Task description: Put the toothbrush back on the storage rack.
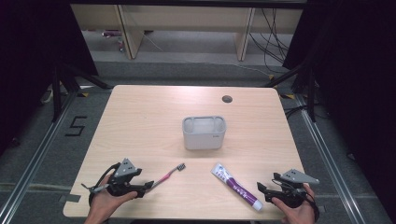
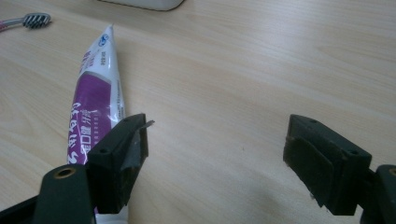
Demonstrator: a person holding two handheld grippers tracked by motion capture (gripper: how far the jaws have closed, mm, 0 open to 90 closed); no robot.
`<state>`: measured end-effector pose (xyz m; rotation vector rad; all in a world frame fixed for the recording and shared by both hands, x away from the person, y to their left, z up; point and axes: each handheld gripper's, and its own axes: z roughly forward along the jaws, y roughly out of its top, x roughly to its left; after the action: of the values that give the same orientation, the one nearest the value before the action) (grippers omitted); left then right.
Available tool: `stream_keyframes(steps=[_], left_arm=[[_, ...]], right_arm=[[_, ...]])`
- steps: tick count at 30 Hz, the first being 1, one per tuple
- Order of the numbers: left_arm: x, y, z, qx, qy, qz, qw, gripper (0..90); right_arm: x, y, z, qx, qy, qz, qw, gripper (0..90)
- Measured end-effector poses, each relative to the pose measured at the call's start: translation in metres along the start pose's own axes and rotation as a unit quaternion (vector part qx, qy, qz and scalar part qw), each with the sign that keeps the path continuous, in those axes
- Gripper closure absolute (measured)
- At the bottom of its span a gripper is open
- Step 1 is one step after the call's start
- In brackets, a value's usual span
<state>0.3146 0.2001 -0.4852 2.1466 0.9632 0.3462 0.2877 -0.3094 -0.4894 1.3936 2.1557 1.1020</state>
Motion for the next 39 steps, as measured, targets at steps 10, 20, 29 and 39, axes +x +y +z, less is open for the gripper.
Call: stream_keyframes(steps=[10,20,29,39], left_arm=[[-0.007,0.018,0.012,0.04,-0.019,0.04,0.9982,52.2],[-0.013,0.032,0.024,0.101,-0.037,0.089,0.9902,61.3],[-0.014,0.048,0.038,0.154,-0.049,0.114,0.9801,69.3],[-0.019,0.063,0.049,0.213,-0.041,0.128,0.9678,76.0]], right_arm=[[-0.001,0.001,0.002,-0.007,0.006,-0.014,0.9999,22.5],[-0.003,0.001,0.002,-0.006,0.0,-0.022,0.9997,22.8],[-0.002,0.0,0.002,-0.006,0.002,-0.02,0.9998,23.2],[-0.004,0.0,0.002,-0.002,0.003,-0.023,0.9997,23.6]])
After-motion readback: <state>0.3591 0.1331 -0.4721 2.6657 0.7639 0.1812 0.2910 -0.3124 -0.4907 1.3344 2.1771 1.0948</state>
